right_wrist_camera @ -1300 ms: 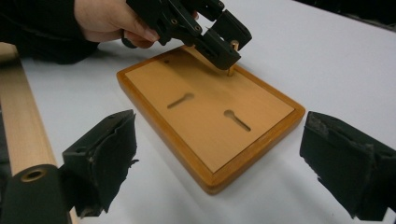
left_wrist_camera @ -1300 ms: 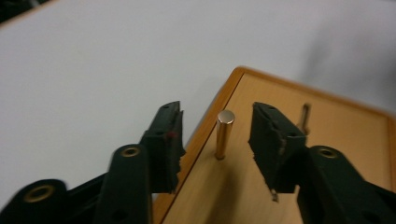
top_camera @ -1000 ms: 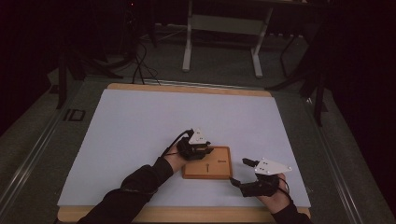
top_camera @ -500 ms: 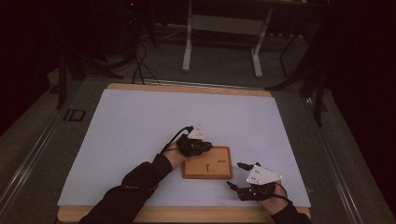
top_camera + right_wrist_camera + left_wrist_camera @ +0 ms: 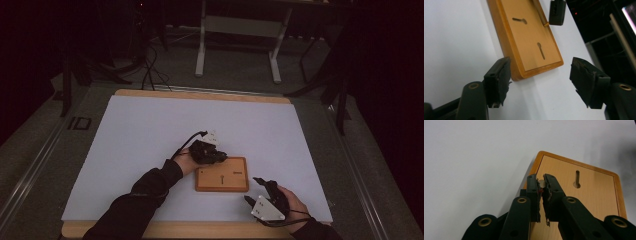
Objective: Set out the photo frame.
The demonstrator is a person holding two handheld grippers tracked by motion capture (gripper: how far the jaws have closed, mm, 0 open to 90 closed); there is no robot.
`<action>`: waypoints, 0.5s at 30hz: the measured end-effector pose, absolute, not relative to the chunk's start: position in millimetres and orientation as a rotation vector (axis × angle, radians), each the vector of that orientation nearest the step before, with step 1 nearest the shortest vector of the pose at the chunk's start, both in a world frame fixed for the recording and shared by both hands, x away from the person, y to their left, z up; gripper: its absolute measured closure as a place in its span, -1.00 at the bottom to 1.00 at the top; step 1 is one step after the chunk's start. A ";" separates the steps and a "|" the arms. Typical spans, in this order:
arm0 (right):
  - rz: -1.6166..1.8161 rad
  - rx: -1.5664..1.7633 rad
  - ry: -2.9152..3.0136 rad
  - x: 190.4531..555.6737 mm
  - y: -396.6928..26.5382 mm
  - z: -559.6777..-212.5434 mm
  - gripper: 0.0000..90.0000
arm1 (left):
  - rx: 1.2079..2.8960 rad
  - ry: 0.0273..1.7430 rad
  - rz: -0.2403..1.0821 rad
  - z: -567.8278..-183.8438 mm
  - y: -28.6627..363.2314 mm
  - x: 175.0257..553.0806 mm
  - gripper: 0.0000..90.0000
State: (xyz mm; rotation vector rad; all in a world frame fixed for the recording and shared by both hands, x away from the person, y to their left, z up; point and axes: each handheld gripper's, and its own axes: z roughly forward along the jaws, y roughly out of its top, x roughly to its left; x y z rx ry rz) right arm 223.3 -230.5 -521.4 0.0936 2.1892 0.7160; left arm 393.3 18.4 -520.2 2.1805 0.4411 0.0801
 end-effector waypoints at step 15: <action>0.391 -0.231 2.063 222.7 -211.1 -551.7 -0.05 | 2.160 0.490 -0.069 -520.2 22.0 410.6 0.87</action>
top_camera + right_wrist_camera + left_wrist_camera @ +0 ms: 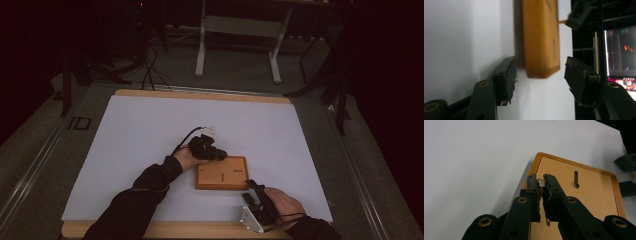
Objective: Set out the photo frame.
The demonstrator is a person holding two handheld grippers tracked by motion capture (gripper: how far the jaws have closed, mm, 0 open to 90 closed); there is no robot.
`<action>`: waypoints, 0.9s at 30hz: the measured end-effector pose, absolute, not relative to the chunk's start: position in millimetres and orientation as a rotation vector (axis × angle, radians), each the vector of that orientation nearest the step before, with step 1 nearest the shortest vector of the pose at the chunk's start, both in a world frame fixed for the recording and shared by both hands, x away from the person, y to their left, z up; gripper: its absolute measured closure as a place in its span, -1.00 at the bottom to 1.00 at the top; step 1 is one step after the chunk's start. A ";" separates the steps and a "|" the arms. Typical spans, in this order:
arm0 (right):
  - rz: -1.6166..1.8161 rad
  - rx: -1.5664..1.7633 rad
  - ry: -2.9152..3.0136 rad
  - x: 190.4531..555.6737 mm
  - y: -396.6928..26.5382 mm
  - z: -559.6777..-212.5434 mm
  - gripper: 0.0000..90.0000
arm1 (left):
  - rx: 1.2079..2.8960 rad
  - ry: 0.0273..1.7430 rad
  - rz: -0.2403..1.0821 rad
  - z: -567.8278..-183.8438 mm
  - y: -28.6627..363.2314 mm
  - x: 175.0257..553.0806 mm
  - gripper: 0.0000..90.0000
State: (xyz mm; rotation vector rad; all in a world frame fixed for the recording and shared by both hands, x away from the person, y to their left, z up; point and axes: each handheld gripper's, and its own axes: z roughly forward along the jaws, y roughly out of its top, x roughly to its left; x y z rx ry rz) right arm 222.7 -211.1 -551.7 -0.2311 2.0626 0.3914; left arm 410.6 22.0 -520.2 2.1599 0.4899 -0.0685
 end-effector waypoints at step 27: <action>0.229 -0.369 1.942 231.3 -197.7 -569.3 0.45 | 2.177 0.486 -0.060 -518.6 20.4 411.0 0.86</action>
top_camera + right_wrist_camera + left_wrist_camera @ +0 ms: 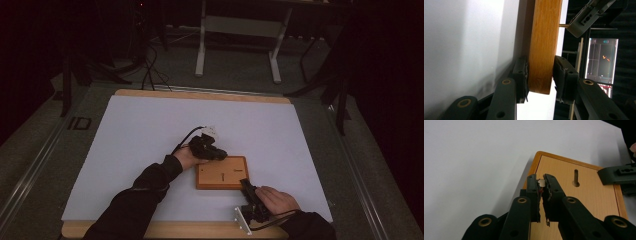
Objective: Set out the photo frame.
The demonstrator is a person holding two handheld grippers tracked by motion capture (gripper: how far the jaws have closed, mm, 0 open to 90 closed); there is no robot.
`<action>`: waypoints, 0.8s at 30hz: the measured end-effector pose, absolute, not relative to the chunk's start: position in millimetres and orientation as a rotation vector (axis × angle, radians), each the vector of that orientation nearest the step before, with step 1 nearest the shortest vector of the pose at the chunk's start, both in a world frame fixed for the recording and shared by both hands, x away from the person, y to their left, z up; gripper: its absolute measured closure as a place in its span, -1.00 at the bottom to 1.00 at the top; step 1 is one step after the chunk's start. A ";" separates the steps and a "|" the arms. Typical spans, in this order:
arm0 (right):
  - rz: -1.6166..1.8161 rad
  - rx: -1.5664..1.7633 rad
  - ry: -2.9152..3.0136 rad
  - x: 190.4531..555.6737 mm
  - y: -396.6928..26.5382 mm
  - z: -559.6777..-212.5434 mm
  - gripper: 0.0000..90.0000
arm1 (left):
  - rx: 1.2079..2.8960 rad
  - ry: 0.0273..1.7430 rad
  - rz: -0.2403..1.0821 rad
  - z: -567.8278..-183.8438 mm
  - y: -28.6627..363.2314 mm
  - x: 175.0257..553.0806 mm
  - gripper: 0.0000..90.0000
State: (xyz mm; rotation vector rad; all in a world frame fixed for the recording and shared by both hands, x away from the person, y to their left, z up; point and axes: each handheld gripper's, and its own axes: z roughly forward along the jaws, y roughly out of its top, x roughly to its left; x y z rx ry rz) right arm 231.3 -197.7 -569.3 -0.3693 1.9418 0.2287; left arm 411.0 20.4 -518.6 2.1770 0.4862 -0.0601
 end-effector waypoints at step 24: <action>0.292 -0.356 1.999 241.4 -202.7 -546.4 0.52 | 2.202 0.586 0.088 -496.8 61.0 376.1 0.42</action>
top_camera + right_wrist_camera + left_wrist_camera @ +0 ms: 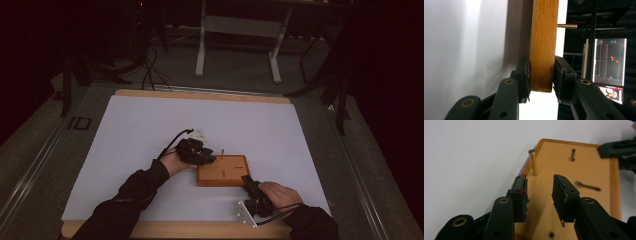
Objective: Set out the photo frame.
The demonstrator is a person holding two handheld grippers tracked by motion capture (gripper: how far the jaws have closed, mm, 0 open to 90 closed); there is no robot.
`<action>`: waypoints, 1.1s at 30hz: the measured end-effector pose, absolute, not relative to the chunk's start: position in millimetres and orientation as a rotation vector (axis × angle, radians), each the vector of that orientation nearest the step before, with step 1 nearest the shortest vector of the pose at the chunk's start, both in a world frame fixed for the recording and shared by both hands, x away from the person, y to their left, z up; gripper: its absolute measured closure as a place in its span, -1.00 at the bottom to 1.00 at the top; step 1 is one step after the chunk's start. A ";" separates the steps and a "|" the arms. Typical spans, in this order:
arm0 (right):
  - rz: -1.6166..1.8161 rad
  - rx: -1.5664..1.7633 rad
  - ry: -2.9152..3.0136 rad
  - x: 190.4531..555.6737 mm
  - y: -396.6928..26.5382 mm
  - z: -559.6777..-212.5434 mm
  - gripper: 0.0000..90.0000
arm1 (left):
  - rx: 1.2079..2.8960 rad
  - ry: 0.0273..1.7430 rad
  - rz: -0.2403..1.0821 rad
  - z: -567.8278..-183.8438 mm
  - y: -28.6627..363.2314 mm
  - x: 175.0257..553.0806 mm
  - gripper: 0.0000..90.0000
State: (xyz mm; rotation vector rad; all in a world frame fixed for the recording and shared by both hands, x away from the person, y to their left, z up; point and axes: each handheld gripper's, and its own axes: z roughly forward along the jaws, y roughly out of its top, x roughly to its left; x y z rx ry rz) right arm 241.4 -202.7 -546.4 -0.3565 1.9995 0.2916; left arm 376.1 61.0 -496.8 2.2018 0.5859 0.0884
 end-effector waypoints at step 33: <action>0.391 -0.297 2.321 290.8 -202.3 -476.9 0.56 | 2.118 0.695 0.167 -493.6 150.7 283.4 0.15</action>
